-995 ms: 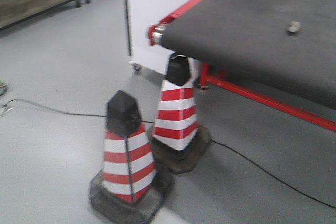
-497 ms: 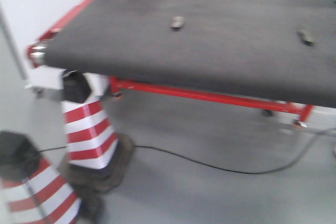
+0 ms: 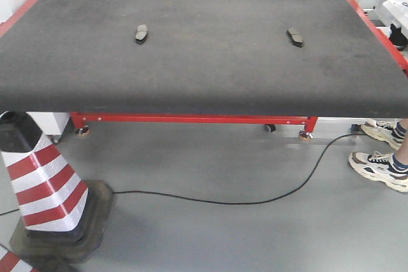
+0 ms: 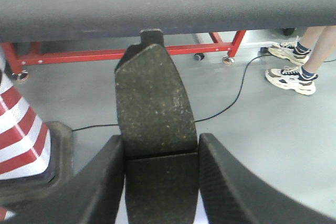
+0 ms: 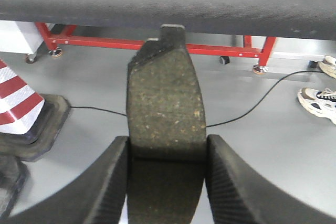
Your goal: Move and align brake pads A on conveyor
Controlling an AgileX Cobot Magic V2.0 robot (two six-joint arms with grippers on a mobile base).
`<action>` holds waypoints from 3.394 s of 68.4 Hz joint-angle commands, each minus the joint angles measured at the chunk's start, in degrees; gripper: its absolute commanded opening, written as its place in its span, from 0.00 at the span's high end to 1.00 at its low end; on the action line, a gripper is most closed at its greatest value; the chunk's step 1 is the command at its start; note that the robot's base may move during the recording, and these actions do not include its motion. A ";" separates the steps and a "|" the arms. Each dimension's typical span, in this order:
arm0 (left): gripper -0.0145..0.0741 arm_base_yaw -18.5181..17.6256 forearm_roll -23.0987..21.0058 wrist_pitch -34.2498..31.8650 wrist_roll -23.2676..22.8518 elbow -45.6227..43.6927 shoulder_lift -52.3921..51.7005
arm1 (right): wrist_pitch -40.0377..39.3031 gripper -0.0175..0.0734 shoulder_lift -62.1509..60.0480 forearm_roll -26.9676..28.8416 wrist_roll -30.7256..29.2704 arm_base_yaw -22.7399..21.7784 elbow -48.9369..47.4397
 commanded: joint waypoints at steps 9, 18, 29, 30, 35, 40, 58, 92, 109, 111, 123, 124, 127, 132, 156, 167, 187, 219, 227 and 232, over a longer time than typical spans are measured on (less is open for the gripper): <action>0.84 -0.19 0.15 -5.12 -0.35 -1.61 0.46 | -4.87 0.81 0.48 -0.96 -0.46 -0.33 -1.63; 0.84 -0.19 0.15 -5.12 -0.35 -1.61 0.46 | -4.87 0.81 0.48 -0.96 -0.46 -0.33 -1.63; 0.84 -0.19 0.15 -5.12 -0.35 -1.61 0.46 | -4.87 0.81 0.48 -0.96 -0.46 -0.33 -1.63; 0.84 -0.19 0.15 -5.12 -0.35 -1.61 0.46 | -4.87 0.81 0.48 -0.96 -0.46 -0.33 -1.63; 0.84 -0.19 0.15 -5.12 -0.35 -1.61 0.46 | -4.87 0.81 0.48 -0.96 -0.46 -0.33 -1.63; 0.84 -0.19 0.15 -5.12 -0.35 -1.61 0.46 | -4.87 0.81 0.48 -0.96 -0.46 -0.33 -1.63; 0.84 -0.19 0.15 -5.12 -0.35 -1.61 0.46 | -4.87 0.81 0.48 -0.96 -0.46 -0.33 -1.63; 0.84 -0.19 0.15 -5.12 -0.35 -1.61 0.46 | -4.87 0.81 0.48 -0.96 -0.46 -0.33 -1.63; 0.84 -0.19 0.15 -5.12 -0.35 -1.61 0.46 | -4.89 0.81 0.48 -0.96 -0.46 -0.33 -1.63; 0.84 -0.19 0.15 -5.12 -0.35 -1.61 0.46 | -4.89 0.81 0.48 -0.96 -0.46 -0.33 -1.63; 0.84 -0.19 0.15 -5.12 -0.35 -1.61 0.46 | -4.89 0.81 0.48 -0.96 -0.46 -0.33 -1.63; 0.84 -0.19 0.15 -5.12 -0.35 -1.61 0.46 | -4.89 0.81 0.48 -0.96 -0.46 -0.33 -1.63; 0.84 -0.19 0.15 -5.12 -0.35 -1.61 0.46 | -4.89 0.81 0.48 -0.96 -0.46 -0.33 -1.63; 0.84 -0.19 0.15 -5.12 -0.35 -1.61 0.46 | -4.89 0.81 0.48 -0.96 -0.46 -0.33 -1.63; 0.84 -0.19 0.15 -5.12 -0.35 -1.61 0.46 | -4.89 0.81 0.48 -0.96 -0.46 -0.33 -1.63; 0.84 -0.19 0.15 -5.12 -0.35 -1.61 0.46 | -4.89 0.81 0.48 -0.96 -0.46 -0.33 -1.63; 0.84 -0.19 0.15 -5.12 -0.35 -1.61 0.46 | -4.89 0.81 0.48 -0.96 -0.46 -0.33 -1.63; 0.84 -0.19 0.15 -5.12 -0.35 -1.61 0.46 | -4.89 0.81 0.48 -0.96 -0.46 -0.33 -1.63; 0.84 -0.19 0.15 -5.12 -0.35 -1.61 0.46 | -4.89 0.81 0.48 -0.96 -0.46 -0.33 -1.63; 0.84 -0.19 0.15 -5.12 -0.35 -1.61 0.46 | -4.89 0.81 0.48 -0.96 -0.46 -0.33 -1.63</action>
